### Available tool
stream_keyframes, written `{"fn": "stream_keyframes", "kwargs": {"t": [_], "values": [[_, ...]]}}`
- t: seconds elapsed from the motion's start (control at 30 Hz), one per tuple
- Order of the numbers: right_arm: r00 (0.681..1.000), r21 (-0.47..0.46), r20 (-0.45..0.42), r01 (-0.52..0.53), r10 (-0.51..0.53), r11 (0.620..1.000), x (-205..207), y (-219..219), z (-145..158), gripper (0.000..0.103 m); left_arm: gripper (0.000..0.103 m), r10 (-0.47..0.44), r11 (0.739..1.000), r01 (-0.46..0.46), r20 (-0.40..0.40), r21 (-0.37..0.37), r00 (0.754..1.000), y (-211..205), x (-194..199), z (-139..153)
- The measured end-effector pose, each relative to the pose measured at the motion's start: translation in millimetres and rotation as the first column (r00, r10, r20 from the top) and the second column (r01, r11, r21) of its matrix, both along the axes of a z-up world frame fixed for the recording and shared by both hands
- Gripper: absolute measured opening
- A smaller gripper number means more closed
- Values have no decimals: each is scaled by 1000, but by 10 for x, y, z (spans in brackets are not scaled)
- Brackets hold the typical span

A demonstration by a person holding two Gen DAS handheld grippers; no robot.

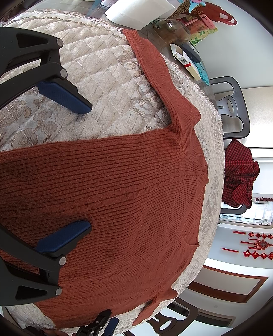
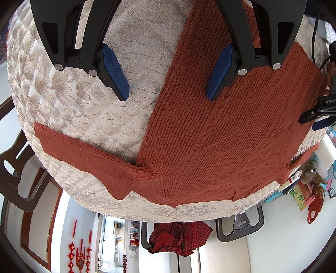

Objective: Fold small clothes

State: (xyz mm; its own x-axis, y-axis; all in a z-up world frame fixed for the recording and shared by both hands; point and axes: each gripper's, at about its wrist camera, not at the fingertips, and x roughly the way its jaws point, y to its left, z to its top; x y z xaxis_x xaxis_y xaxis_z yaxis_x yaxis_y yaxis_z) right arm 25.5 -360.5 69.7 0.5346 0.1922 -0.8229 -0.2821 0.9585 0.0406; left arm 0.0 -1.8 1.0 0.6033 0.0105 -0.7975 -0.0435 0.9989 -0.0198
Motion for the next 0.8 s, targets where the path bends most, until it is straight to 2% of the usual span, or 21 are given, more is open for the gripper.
{"fn": "stream_keyframes", "kwargs": {"t": [0.8], "values": [[1000,0,-1,0,0,1000,-7,-1,9,76,103,-1,1000,1,-7,-1,1000,32,19,5]]}}
